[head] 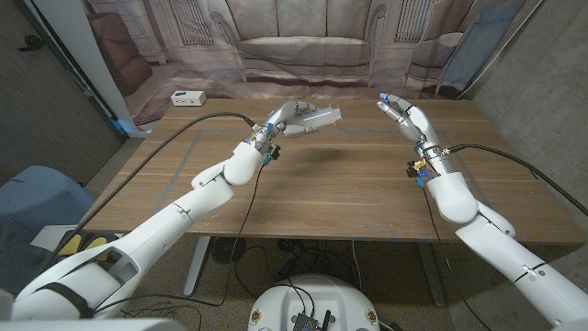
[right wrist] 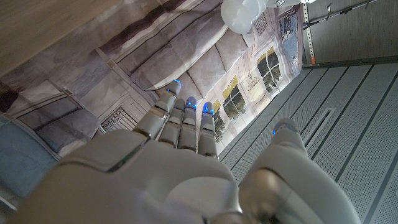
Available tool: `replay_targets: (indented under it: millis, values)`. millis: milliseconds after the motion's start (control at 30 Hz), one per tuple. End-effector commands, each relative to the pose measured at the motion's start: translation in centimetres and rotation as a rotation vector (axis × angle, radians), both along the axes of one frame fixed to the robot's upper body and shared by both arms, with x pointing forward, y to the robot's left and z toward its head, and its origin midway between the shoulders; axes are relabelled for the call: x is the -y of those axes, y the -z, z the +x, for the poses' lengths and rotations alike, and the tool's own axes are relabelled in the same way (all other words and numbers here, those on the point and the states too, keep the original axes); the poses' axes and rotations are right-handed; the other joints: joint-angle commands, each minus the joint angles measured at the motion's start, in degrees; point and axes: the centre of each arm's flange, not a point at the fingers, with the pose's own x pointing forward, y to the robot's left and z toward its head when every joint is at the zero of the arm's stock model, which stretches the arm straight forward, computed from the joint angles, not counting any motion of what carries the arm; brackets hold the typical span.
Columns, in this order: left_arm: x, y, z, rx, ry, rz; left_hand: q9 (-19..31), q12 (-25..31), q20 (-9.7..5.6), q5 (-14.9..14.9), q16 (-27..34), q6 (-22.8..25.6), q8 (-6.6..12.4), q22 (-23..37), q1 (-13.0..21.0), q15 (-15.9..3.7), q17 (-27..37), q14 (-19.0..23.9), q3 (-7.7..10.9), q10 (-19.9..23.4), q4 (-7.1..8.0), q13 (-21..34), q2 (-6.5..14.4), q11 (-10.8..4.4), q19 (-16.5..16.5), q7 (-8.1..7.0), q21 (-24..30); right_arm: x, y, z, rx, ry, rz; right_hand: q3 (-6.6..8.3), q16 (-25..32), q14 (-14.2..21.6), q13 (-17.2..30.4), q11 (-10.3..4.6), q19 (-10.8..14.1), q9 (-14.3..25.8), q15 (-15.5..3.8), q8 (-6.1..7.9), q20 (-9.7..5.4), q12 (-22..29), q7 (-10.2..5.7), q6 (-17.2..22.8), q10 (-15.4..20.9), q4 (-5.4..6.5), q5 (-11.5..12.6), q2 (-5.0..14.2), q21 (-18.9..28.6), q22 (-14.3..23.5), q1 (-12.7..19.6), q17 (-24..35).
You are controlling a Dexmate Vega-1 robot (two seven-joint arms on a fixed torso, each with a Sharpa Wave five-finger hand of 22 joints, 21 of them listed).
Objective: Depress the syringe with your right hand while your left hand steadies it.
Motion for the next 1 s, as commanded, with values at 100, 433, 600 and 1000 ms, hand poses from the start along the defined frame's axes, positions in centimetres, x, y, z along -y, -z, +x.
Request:
replay_targets:
  millis: [100, 433, 600, 1000]
  values:
    - [0.0, 0.3, 0.6, -0.018, -0.011, 0.021, 0.2, 0.28, -0.07, 0.2, 0.33, 0.45, 0.38, 0.16, 0.32, -2.64, 0.17, 2.43, 1.49, 0.29, 1.36, 0.03, 5.1, -0.1, -0.4, 0.0, 0.23, 0.1, -0.2, 0.4, -0.001, 0.0, 0.007, -0.25, 0.05, 0.15, 0.26, 0.14, 0.15, 0.12, 0.27, 0.25, -0.1, 0.26, 0.24, 0.11, 0.3, -0.1, -0.01, -0.15, -0.08, 0.34, 0.23, 0.13]
    - [-0.1, 1.1, 1.1, -0.047, -0.013, 0.045, 0.2, 0.18, -0.08, 0.17, 0.32, 0.45, 0.38, 0.16, 0.13, -2.58, 0.17, 2.35, 1.35, 0.21, 1.43, -0.02, 4.96, 0.13, -0.43, 0.05, 0.34, 0.2, -0.2, 0.7, -0.007, 0.002, 0.015, -0.3, 0.08, 0.24, 0.25, 0.03, 0.21, 0.11, 0.3, 0.28, -0.16, 0.27, 0.29, 0.15, 0.32, -0.06, -0.02, -0.12, -0.05, 0.34, 0.2, 0.15]
    - [-0.1, 1.5, 1.3, -0.061, -0.014, 0.053, 0.2, 0.14, -0.07, 0.18, 0.31, 0.34, 0.34, 0.15, 0.12, -2.65, 0.17, 2.3, 1.37, 0.16, 1.45, -0.02, 5.01, 0.03, -0.55, 0.09, 0.35, 0.2, -0.1, 0.8, -0.006, 0.003, 0.02, -0.32, 0.07, 0.22, 0.25, 0.1, 0.19, 0.11, 0.28, 0.31, -0.12, 0.26, 0.27, 0.19, 0.3, -0.05, -0.02, -0.1, -0.06, 0.34, 0.2, 0.16]
    - [-0.5, 2.3, 1.8, -0.088, -0.035, 0.075, 0.2, 0.12, 0.04, 0.2, 0.36, 0.13, 0.26, 0.15, 0.16, -2.56, 0.2, 2.28, 1.37, 0.19, 1.42, 0.0, 5.05, 0.15, -0.63, 0.06, 0.49, 0.2, -0.1, 1.2, -0.015, 0.002, 0.026, -0.33, 0.04, 0.23, 0.25, 0.09, 0.26, 0.1, 0.25, 0.37, -0.16, 0.32, 0.34, 0.32, 0.44, -0.11, -0.01, -0.11, -0.04, 0.34, 0.32, 0.14]
